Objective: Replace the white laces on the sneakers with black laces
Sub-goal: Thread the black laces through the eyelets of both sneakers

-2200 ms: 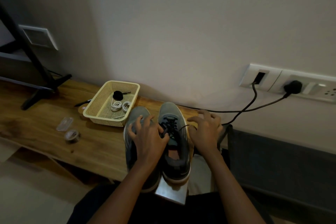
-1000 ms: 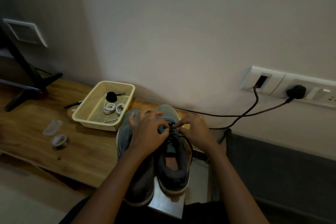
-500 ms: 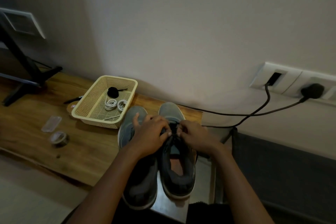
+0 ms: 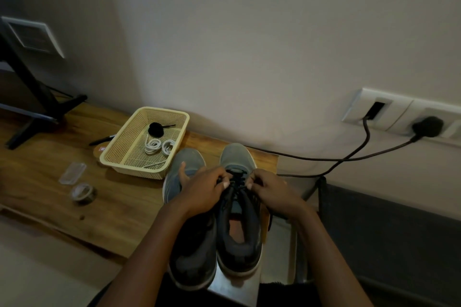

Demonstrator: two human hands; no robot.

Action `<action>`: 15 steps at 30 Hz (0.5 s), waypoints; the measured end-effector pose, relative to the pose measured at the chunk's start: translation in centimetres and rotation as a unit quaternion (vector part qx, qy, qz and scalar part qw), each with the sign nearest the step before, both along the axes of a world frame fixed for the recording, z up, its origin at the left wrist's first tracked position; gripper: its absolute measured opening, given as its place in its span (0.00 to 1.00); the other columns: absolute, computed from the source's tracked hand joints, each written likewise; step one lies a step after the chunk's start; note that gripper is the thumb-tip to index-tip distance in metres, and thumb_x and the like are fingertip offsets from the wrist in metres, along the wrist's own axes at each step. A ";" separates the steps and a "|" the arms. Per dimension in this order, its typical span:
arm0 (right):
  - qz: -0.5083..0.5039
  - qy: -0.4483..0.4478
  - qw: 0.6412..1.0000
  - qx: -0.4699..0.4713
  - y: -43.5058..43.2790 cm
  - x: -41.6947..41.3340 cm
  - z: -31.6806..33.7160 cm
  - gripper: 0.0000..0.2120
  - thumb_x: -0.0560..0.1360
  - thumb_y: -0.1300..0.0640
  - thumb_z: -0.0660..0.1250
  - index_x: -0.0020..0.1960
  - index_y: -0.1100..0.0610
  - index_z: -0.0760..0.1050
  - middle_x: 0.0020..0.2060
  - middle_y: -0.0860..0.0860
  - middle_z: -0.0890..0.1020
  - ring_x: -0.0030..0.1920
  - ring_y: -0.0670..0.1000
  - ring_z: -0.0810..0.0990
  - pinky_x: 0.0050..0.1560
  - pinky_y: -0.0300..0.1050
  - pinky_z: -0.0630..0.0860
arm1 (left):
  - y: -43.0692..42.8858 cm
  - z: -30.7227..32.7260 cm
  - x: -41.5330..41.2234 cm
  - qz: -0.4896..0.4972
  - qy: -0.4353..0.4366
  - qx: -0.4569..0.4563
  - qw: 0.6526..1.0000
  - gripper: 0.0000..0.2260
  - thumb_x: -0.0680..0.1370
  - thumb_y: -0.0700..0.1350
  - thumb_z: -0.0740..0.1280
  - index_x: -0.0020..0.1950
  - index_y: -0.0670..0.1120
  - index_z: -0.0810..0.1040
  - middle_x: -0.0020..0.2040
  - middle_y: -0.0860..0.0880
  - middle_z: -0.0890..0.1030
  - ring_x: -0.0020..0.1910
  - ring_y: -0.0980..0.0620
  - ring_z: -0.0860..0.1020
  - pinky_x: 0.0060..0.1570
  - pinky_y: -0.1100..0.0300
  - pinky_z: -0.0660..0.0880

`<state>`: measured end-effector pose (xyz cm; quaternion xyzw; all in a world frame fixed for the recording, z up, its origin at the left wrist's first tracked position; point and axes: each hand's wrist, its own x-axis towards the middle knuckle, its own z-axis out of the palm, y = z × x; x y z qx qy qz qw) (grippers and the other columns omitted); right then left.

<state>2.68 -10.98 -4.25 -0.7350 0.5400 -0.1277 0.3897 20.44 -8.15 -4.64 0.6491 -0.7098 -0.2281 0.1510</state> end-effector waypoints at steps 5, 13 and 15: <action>-0.006 -0.017 1.000 -0.016 -0.5 -0.5 -0.3 0.08 0.77 0.61 0.64 0.40 0.53 0.74 0.38 0.45 0.77 0.42 0.43 0.74 0.49 0.43 0.69 | 0.0 -0.1 0.4 0.020 0.048 -0.010 0.999 0.05 0.80 0.53 0.61 0.48 0.59 0.75 0.56 0.60 0.79 0.61 0.60 0.73 0.70 0.50 0.35; 0.020 0.047 0.989 -0.136 -0.9 0.7 0.3 0.09 0.75 0.61 0.66 0.52 0.55 0.82 0.50 0.49 0.82 0.47 0.45 0.75 0.45 0.37 0.67 | -1.0 0.4 0.0 -0.011 -0.016 -0.028 0.999 0.08 0.79 0.54 0.63 0.55 0.60 0.79 0.58 0.61 0.79 0.61 0.61 0.71 0.67 0.53 0.44; 0.030 0.058 0.989 -0.134 -0.9 0.7 0.1 0.10 0.75 0.61 0.66 0.54 0.55 0.82 0.52 0.49 0.81 0.51 0.46 0.76 0.44 0.35 0.64 | -1.6 0.4 -0.1 -0.022 -0.026 -0.014 0.999 0.08 0.79 0.54 0.63 0.55 0.60 0.80 0.58 0.61 0.78 0.62 0.60 0.71 0.68 0.51 0.44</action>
